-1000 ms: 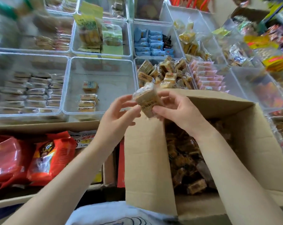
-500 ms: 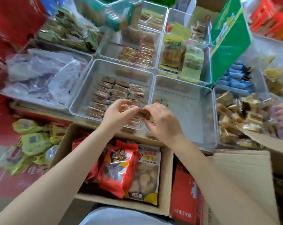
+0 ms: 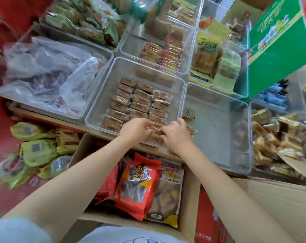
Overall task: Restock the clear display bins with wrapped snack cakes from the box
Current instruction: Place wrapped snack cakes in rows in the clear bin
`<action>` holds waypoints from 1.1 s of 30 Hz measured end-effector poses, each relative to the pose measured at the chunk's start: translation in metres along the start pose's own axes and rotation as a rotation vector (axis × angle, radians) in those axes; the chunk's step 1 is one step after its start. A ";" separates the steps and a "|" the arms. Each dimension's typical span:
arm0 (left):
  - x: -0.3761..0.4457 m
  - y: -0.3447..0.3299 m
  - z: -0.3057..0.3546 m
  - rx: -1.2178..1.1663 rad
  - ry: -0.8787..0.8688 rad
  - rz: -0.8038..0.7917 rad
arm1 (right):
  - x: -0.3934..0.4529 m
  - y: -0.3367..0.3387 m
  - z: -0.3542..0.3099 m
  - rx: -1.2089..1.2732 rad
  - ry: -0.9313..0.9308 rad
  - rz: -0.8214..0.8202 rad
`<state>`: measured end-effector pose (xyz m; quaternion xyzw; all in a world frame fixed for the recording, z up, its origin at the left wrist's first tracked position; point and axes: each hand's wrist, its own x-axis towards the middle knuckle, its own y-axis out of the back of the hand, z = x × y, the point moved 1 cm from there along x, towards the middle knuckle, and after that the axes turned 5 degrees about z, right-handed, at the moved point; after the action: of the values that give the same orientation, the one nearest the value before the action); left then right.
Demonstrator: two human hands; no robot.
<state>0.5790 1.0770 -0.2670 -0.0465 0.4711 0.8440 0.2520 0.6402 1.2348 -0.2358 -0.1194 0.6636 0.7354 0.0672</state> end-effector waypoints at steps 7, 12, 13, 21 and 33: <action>-0.005 0.004 0.004 -0.010 0.027 0.002 | -0.012 0.015 0.010 0.204 0.030 0.144; -0.058 0.003 0.057 -0.229 -0.108 0.252 | -0.105 0.067 0.066 0.549 -0.088 0.534; -0.074 -0.006 0.077 -0.284 -0.142 0.220 | -0.132 0.077 0.080 0.530 -0.106 0.575; -0.210 -0.120 0.254 -0.507 -0.329 -0.353 | -0.357 0.066 0.197 0.370 -0.546 0.605; -0.269 -0.213 0.316 -0.620 -0.184 -0.357 | -0.405 -0.077 0.224 0.346 -0.331 -0.496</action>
<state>0.9623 1.3243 -0.1721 -0.1261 0.1528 0.8900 0.4106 1.0306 1.4896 -0.1824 -0.1433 0.7094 0.5825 0.3701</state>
